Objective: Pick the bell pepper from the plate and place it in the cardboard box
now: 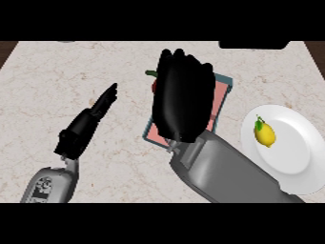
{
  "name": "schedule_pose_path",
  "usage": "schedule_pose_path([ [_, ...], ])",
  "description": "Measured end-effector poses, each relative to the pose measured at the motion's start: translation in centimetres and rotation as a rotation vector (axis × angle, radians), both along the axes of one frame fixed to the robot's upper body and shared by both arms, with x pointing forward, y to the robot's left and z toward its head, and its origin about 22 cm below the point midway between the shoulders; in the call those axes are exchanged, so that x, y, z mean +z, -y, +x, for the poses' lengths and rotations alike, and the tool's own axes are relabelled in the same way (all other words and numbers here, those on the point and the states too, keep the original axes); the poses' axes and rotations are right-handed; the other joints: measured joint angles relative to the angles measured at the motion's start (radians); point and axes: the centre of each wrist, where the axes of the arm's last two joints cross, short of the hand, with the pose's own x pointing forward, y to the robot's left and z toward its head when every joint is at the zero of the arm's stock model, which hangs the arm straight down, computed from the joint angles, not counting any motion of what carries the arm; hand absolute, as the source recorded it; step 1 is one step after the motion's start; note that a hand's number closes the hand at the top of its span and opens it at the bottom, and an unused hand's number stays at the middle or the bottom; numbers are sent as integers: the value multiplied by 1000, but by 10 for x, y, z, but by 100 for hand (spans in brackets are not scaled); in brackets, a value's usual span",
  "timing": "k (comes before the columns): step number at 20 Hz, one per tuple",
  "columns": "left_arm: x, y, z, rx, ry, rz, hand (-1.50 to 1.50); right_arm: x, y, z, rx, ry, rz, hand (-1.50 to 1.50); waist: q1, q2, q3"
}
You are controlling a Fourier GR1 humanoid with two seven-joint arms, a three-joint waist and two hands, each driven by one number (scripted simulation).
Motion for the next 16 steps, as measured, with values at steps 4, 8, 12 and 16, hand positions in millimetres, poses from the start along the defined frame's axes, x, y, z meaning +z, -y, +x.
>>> schedule_pose_path([
  [4, 2, 5, 0, -6, -3, -5, 0, -16, 3, 21, -43, -55, -17, 150, -2, 1, 0],
  [8, 1, 2, 3, -1, 7, -4, 0, -38, 16, 37, -82, -137, 46, -150, 1, 4, 1],
  [12, 1, 5, 2, -8, 5, -2, 0, -57, 33, 48, -105, -202, 173, -150, 3, 5, 2],
  [16, 2, 6, 0, -11, 4, -5, 0, -76, 39, 54, -89, -201, 273, -150, 5, 4, 2],
])
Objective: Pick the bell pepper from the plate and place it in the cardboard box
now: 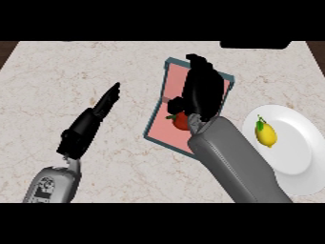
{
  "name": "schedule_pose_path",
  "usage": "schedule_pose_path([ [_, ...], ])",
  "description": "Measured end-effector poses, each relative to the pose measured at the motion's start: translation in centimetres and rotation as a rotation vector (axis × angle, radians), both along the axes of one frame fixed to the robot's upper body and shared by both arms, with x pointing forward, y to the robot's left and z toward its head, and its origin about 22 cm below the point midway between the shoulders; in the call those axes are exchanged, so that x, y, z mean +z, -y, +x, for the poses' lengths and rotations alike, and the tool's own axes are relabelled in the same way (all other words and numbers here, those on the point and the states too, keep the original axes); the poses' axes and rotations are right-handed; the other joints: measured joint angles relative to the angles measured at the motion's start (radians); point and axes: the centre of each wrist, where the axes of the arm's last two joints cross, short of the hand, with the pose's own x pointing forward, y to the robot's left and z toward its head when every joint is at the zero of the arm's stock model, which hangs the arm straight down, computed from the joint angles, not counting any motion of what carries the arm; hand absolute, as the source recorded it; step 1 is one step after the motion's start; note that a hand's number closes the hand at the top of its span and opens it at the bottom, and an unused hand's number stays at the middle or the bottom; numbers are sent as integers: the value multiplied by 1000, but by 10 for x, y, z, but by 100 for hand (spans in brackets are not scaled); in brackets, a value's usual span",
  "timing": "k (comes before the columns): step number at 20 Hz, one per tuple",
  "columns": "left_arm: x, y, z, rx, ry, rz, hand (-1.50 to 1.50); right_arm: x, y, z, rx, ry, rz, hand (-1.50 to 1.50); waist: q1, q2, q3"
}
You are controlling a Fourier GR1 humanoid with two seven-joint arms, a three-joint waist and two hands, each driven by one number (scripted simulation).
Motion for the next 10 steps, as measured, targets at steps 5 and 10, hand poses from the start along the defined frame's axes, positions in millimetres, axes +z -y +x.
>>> schedule_pose_path([
  [5, 0, -3, 0, 8, 0, -3, 0, -6, 9, -5, -17, 175, 178, -150, -6, -1, 1],
  [10, -2, -3, -3, 18, -5, -1, 0, 4, 24, -15, -60, 370, 386, -150, -20, -5, 1],
])
